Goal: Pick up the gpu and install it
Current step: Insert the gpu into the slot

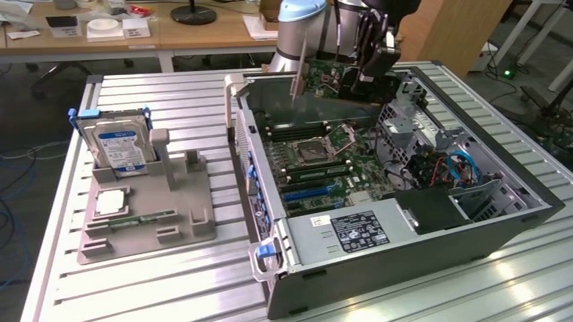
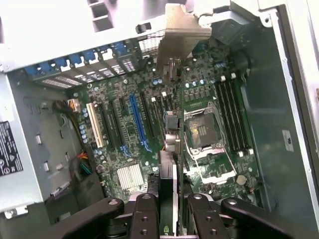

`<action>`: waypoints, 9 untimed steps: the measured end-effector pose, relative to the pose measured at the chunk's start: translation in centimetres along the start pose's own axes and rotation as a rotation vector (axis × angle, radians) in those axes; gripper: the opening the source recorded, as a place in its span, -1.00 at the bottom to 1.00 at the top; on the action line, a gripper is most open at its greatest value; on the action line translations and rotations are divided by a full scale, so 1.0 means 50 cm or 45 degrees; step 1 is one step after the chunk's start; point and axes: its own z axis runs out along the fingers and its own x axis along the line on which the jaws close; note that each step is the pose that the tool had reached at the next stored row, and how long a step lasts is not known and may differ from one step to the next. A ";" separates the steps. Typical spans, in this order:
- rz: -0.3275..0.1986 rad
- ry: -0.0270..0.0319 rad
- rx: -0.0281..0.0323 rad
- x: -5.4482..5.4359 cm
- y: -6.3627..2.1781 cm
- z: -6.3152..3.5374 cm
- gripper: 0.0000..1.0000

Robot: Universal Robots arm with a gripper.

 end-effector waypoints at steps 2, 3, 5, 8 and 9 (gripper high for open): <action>-0.039 0.0012 0.0000 0.000 0.000 0.000 -0.46; -0.060 0.0016 0.0000 0.000 0.000 0.000 -0.46; -0.105 0.0029 0.0001 0.000 0.000 0.000 -0.46; -0.169 0.0046 0.0001 0.000 0.000 0.001 -0.46; -0.187 0.0051 0.0002 0.000 0.000 0.001 -0.46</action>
